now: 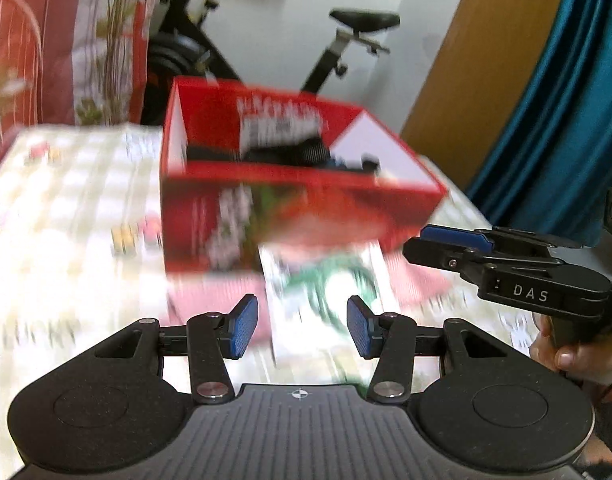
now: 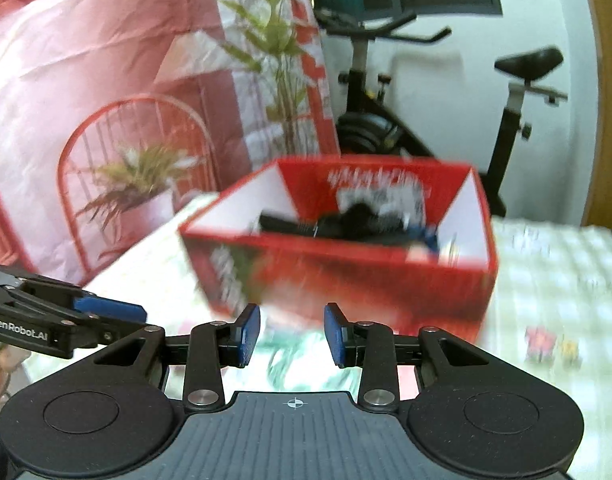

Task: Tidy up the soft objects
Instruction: 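Lower both grippers onto the green tasseled pouch and close on it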

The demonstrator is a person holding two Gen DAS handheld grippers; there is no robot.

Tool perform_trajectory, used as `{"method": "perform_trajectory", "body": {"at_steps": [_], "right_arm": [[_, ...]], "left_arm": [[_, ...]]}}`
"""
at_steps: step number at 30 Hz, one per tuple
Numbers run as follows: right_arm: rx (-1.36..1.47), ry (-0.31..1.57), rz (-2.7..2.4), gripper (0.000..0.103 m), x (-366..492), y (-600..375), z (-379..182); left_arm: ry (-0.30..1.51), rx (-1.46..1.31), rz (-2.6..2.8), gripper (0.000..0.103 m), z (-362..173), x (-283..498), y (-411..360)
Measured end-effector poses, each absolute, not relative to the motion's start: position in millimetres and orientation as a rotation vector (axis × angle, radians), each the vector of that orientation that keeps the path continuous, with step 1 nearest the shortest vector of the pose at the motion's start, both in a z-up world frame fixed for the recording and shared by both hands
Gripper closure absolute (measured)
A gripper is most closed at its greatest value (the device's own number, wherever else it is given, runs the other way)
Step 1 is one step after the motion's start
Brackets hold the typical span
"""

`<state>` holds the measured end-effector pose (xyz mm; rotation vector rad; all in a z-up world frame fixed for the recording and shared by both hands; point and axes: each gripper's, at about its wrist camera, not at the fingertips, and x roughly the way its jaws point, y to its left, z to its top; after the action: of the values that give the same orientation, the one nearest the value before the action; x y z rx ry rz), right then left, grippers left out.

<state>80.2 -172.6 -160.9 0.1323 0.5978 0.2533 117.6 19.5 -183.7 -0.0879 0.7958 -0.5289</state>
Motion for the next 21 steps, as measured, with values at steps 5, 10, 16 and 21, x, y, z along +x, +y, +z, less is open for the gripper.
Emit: {"method": "perform_trajectory", "body": {"at_steps": [5, 10, 16, 21], "right_arm": [[0.176, 0.675, 0.271, 0.070, 48.1, -155.8, -183.8], [0.168, 0.698, 0.277, 0.070, 23.3, -145.4, -190.3], [0.104, 0.721, 0.316, 0.065, 11.1, -130.1, -191.4], [0.064, 0.754, 0.360, 0.059, 16.7, -120.8, -200.7]], "left_arm": [[0.849, -0.148, -0.513, 0.052, -210.5, 93.2, 23.9], [0.841, -0.193, -0.501, 0.052, -217.4, 72.6, 28.5], [0.818, -0.210, -0.491, 0.052, -218.0, 55.4, 30.5], [0.844, -0.237, -0.498, 0.053, -226.8, 64.4, 29.5]]}}
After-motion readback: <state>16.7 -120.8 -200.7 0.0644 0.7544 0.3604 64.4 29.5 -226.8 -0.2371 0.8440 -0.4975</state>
